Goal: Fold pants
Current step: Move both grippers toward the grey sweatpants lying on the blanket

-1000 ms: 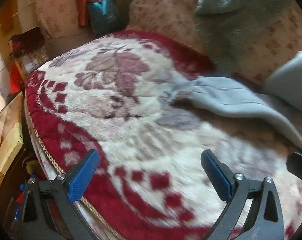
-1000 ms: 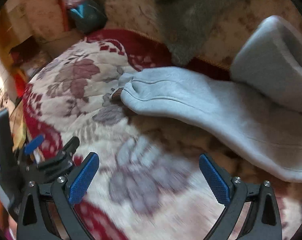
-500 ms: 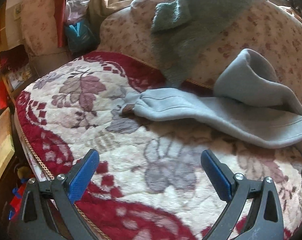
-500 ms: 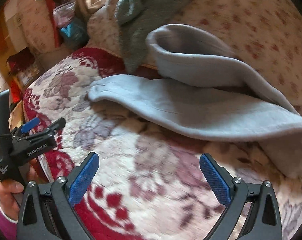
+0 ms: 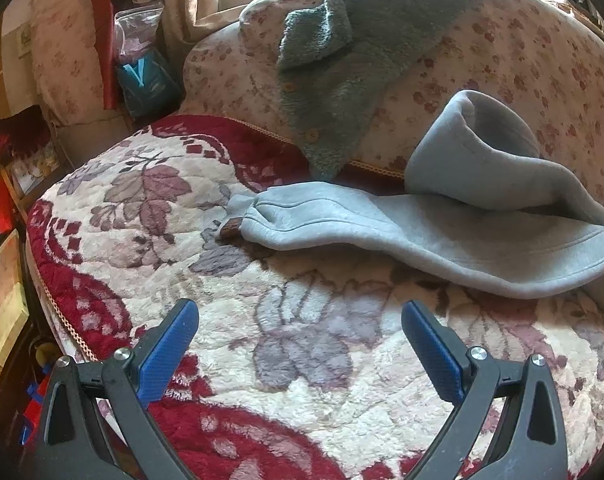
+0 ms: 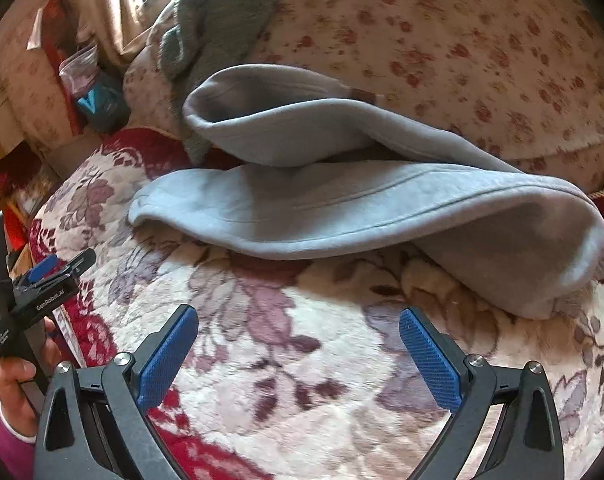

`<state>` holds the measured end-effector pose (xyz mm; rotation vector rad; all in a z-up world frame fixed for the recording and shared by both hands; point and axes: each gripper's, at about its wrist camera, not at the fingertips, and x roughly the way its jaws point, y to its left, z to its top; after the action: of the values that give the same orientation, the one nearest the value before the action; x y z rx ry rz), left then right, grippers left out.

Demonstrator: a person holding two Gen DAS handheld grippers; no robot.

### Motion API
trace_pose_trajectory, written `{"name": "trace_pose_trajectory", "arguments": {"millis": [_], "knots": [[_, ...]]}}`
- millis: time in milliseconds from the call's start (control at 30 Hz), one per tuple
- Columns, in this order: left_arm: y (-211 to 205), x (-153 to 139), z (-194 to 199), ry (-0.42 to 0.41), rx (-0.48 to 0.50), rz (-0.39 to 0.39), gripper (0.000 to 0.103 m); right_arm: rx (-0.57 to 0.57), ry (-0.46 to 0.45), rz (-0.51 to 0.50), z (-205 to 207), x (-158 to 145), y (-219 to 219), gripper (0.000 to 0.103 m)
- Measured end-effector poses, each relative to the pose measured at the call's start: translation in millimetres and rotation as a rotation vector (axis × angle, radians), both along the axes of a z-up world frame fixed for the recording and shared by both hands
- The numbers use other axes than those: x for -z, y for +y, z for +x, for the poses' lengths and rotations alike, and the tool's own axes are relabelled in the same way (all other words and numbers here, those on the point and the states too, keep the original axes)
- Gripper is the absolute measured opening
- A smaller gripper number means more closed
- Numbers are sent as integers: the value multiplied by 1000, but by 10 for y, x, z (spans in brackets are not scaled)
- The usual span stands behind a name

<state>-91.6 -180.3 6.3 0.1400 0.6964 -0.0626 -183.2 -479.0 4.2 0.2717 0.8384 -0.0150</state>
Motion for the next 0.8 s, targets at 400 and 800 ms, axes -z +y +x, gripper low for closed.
{"name": "trace_pose_trajectory", "arguments": {"millis": [400, 800], "knots": [[-203, 103, 73, 19, 15, 17, 101, 94, 5, 26, -142, 86, -501, 102], [-339, 420, 404, 168, 22, -156, 101, 296, 5, 187, -364, 333, -1355, 102]]}}
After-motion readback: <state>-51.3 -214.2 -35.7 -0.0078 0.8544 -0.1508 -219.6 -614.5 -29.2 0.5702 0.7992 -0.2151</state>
